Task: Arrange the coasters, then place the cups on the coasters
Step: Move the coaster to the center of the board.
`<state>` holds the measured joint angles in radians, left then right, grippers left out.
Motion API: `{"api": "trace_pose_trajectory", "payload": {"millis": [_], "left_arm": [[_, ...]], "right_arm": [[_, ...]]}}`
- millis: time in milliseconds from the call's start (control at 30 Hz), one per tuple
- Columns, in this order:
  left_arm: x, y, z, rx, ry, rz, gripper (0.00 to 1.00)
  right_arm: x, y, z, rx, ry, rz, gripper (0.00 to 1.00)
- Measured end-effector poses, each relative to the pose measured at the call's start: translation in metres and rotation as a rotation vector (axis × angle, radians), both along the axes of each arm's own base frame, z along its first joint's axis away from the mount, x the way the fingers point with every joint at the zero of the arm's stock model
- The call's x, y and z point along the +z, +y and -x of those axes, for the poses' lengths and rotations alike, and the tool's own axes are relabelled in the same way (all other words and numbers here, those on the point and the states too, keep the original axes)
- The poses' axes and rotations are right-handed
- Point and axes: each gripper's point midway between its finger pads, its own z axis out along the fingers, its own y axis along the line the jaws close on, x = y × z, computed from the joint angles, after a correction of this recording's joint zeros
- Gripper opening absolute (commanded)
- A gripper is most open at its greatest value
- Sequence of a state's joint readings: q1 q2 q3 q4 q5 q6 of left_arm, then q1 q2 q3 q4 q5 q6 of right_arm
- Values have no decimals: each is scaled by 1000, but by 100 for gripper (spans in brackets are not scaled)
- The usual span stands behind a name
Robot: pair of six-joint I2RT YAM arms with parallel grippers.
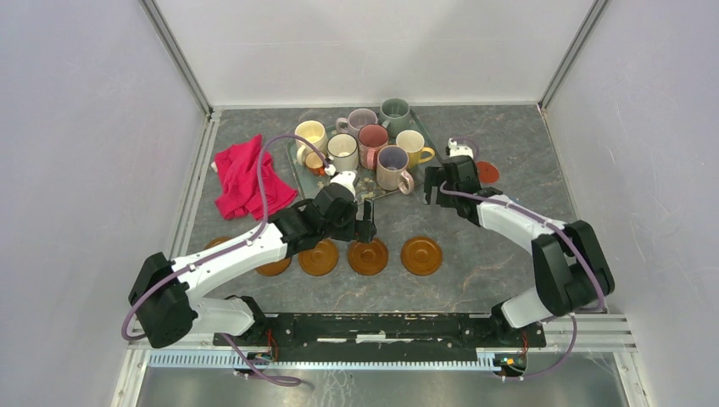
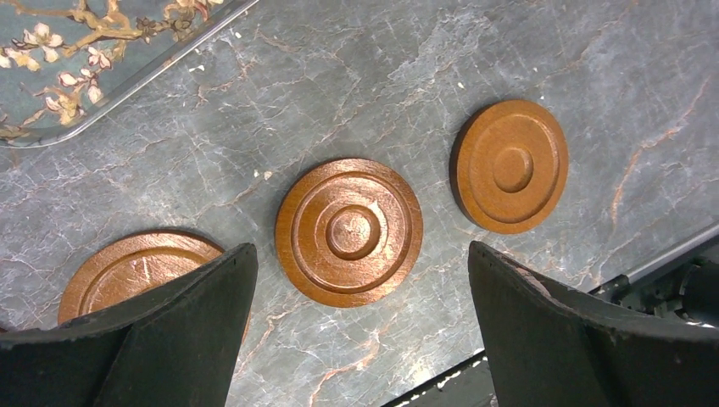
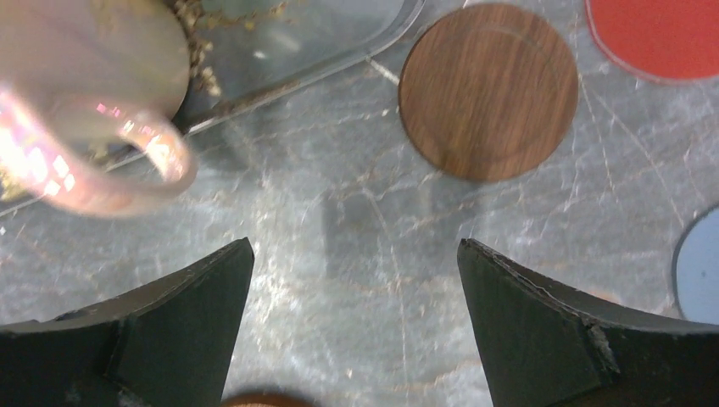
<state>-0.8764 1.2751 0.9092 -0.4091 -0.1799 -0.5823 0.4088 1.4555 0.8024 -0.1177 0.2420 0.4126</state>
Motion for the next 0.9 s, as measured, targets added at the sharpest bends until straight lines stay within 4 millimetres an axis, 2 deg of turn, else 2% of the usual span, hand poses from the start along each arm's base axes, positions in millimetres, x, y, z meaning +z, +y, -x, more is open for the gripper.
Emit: {"api": "trace_pose_trajectory", "payload": {"millis": [67,267,433,667,900], "left_arm": [[4,0,1,-3,-6,12,100],[13,0,2,-6,-22,35,100],[14,0,2,-9,-21,37,100],[14,-2,4,-19,-14,43,100],[14,-2,4,-19,-13,42,100]], "right_arm": [[-6,-5,-14,-2,5,2,98],[-22,-15,-38,-12,25,-5,98],[-25,-18,-57,-18,15,-17,98],[-34,-27,-66,-34,24,-22,98],[-45,-31,-64,-40,56,-21,98]]}}
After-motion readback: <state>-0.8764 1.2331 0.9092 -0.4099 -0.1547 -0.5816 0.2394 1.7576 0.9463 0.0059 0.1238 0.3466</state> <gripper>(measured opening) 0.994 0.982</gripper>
